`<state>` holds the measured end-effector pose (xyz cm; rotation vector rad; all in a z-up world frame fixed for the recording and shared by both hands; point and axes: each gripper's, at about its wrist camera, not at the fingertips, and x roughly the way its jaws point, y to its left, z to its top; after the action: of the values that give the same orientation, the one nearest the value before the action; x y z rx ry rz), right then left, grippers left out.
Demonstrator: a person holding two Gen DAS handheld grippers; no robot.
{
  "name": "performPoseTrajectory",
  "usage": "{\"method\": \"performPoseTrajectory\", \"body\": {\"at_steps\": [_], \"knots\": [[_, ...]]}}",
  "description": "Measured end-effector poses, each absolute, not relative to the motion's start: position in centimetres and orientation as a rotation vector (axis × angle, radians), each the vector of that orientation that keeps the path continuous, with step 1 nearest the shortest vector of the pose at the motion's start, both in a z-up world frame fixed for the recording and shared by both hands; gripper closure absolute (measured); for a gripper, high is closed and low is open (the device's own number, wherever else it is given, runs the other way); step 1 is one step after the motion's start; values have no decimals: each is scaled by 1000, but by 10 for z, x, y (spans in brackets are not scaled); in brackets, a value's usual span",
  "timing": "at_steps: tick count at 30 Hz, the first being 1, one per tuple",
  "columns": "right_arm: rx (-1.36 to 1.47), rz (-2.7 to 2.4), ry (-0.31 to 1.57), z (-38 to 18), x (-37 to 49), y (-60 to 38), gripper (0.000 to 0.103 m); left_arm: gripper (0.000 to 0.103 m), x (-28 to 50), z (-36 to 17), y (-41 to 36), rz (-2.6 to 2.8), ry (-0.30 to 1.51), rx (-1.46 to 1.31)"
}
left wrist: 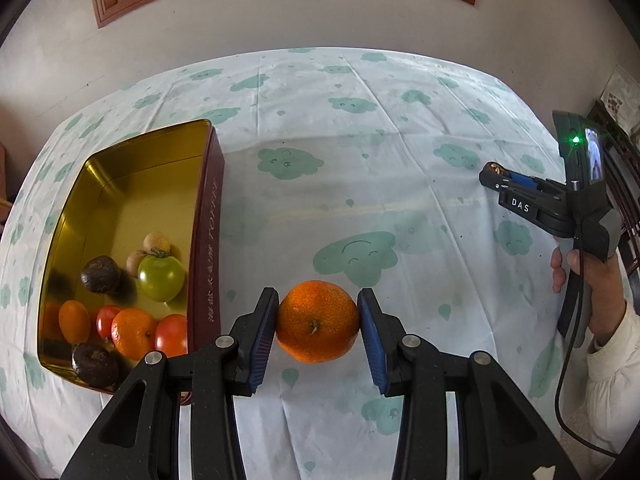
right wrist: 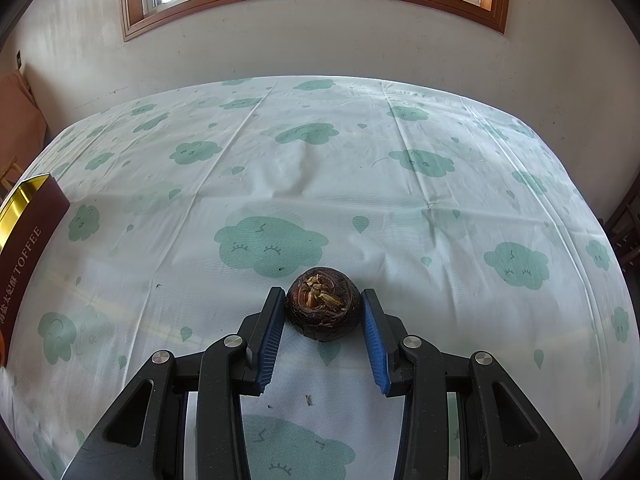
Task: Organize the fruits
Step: 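Carry the mandarin into the tin and open the left gripper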
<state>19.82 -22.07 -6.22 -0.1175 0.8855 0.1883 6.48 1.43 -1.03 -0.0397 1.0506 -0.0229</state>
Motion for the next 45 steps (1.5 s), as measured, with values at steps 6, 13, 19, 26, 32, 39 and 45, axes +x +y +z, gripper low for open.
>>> {"method": "performPoseTrajectory", "body": {"at_steps": [6,13,19,26,32,39,45], "knots": [[-117,188,886,-62,198,-221,64,66,58,0,21,-11,1033,-55],[-118,188,886,-62,198,-221,64,66,53,20,44,34,989,-73],[-118,188,886,-62,198,-221,64,66,52,26,70,99,976,-87],[-118,189,886,-62,198,-221,64,66,53,27,102,177,969,-95],[-118,189,886,-62,198,-221,64,66,53,21,128,241,977,-110],[-118,189,886,-62,198,-221,64,66,54,10,149,289,1000,-115],[-118,189,886,-62,198,-220,64,66,56,0,161,311,1020,-113]]}}
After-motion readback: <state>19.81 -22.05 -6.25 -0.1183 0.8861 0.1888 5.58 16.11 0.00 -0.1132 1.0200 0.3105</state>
